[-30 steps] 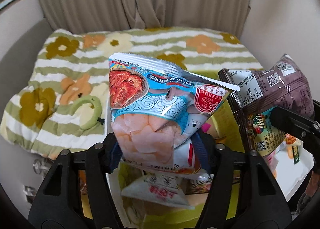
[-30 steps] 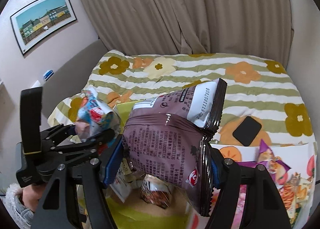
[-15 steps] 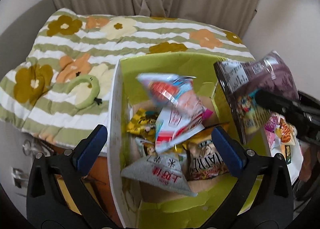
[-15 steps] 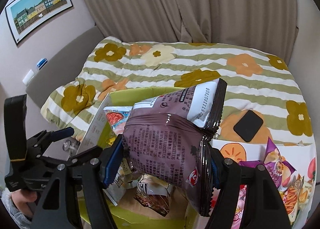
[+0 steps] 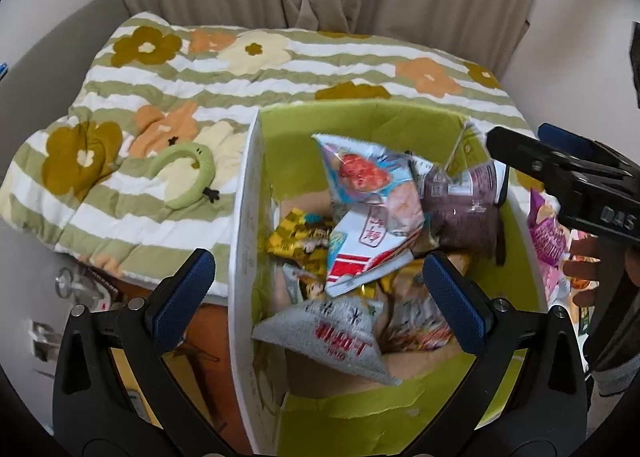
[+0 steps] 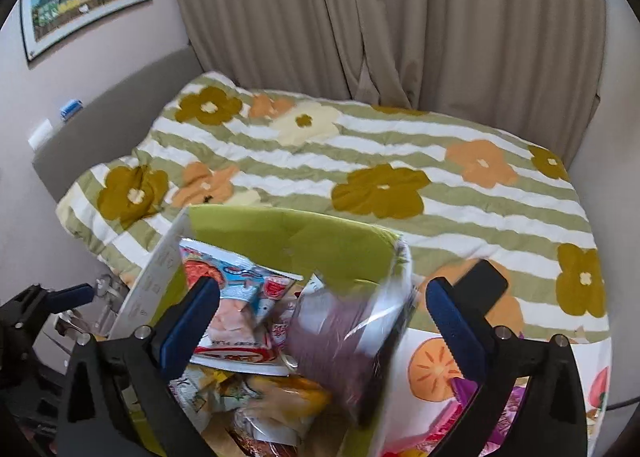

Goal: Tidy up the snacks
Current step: 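Carry both bags over the box and open both tools to drop them inside, then withdraw both tools from the box toward the remaining snacks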

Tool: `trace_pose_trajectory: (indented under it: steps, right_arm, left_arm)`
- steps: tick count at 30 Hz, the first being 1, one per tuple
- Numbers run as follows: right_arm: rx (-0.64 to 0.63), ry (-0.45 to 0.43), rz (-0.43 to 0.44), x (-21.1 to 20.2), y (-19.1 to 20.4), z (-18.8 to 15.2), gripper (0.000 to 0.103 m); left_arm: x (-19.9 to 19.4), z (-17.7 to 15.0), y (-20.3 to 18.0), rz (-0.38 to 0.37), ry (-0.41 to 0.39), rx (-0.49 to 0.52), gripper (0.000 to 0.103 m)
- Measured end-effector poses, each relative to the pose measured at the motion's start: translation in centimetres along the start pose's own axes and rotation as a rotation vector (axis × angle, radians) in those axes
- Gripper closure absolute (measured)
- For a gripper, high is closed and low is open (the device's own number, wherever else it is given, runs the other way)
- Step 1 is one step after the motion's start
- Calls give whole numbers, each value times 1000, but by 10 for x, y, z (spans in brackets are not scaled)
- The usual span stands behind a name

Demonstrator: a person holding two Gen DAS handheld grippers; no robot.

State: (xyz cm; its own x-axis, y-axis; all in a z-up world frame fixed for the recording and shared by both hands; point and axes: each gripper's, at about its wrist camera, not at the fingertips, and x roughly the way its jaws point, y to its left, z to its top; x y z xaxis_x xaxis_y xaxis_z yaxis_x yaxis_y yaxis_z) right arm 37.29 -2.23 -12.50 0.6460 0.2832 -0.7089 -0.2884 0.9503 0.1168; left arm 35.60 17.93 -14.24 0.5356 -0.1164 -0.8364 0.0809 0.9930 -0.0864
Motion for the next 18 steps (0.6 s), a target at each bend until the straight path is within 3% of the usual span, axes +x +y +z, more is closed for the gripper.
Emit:
trace_pose_trajectory:
  steps: [6, 18]
  right_arm:
    - [12, 33, 29, -11, -4, -19, 0]
    - [68, 19, 39, -78, -4, -40, 0]
  left_arm:
    - [-4, -11, -3, -11, 13, -4, 0]
    - [-57, -22, -30, -48, -68, 54, 0]
